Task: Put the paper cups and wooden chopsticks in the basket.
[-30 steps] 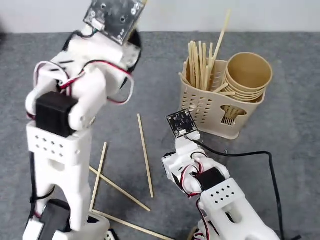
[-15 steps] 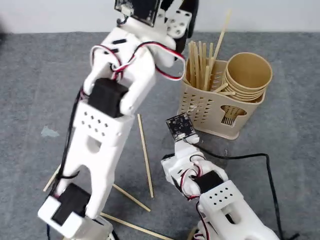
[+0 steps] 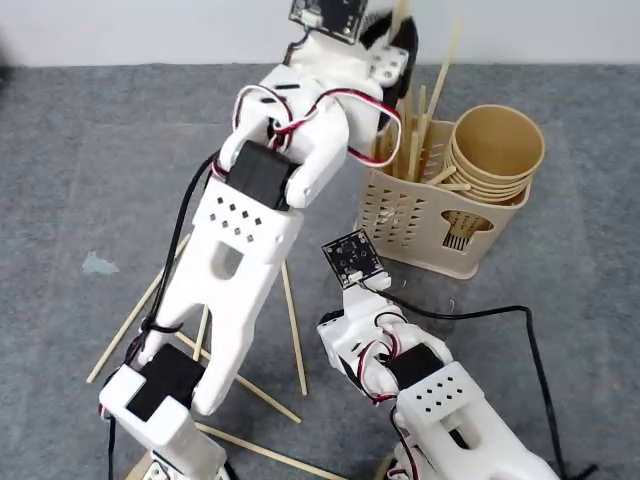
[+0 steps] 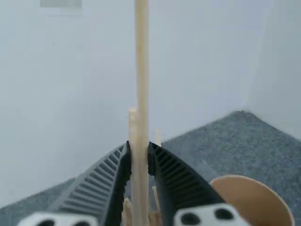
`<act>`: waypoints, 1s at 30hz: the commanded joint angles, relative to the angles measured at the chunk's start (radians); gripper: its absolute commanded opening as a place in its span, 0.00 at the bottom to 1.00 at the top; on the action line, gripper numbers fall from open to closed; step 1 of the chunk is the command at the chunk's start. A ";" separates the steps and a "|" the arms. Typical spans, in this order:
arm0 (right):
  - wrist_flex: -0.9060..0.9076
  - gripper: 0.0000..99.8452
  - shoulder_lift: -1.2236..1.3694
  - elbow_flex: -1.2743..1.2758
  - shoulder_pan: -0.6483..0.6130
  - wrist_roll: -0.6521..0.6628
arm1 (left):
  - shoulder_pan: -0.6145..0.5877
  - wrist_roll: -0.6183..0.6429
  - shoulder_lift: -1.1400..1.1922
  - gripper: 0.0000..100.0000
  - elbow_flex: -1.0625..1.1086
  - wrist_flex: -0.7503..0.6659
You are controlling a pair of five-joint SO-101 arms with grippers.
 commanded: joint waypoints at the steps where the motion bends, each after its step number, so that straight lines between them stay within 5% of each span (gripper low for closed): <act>1: -0.021 0.01 -0.005 -0.006 -0.007 0.012 | 0.006 0.011 -0.015 0.11 -0.002 0.080; 4: -0.021 0.01 -0.005 -0.006 -0.007 0.014 | 0.006 0.014 -0.017 0.20 -0.016 0.155; 13: -0.018 0.01 -0.005 -0.006 -0.007 0.014 | -0.058 0.008 -0.017 0.19 -0.219 0.368; 23: -0.015 0.01 -0.008 -0.006 -0.007 0.014 | -0.321 -0.101 -0.015 0.20 -0.495 0.822; 30: -0.013 0.01 -0.008 -0.006 -0.007 0.012 | -0.545 -0.221 -0.012 0.20 -0.472 0.919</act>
